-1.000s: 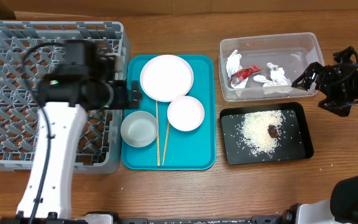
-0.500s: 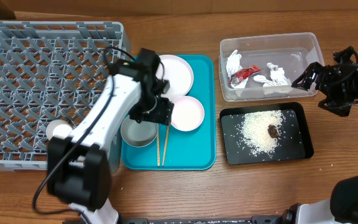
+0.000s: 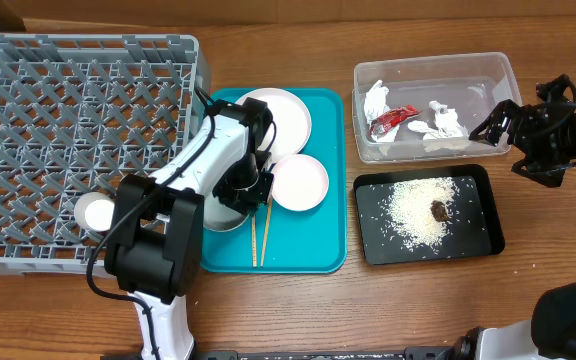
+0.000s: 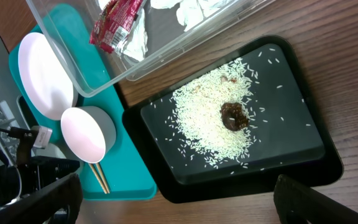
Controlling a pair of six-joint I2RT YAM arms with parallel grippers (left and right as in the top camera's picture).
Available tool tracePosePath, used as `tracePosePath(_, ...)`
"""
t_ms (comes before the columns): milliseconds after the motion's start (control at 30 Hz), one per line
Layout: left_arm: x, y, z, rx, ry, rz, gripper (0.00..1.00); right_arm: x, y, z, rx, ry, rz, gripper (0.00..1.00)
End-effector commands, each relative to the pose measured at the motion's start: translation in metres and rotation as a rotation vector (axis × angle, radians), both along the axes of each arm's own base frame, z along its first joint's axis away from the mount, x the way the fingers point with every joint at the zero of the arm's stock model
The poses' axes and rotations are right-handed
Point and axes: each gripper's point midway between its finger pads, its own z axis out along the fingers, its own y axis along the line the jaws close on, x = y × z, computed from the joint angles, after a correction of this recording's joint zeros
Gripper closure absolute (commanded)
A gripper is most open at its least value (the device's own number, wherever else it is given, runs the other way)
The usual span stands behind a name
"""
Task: Sort waste into correct bins and load items into the dishwasher
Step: 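Reach the left gripper to the small grey bowl and grasp its rim, then carry the grey bowl into the dish rack and release it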
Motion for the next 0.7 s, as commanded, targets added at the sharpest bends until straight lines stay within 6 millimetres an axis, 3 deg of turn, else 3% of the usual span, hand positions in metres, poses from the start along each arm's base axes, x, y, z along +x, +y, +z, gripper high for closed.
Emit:
tracePosePath(0,0.006,0.000,0.000,0.019,-0.014,0.020,0.96,0.003,0.001,0.009,0.001,-0.035,0.003,0.00)
tracePosePath(167,0.016,-0.003,0.012,0.012,-0.040,0.037,0.96,0.002,0.001,0.009,0.003,-0.030,0.003,0.00)
tracePosePath(267,0.029,-0.007,0.032,-0.004,-0.085,0.038,0.96,0.002,0.001,0.009,0.003,-0.029,0.003,0.00)
tracePosePath(533,0.068,-0.019,0.121,-0.151,-0.321,0.016,0.96,0.001,-0.001,0.008,-0.011,-0.023,0.001,0.00)
tracePosePath(667,0.081,0.000,0.167,-0.198,-0.451,0.068,0.96,0.001,-0.001,0.008,-0.011,-0.023,0.001,0.00)
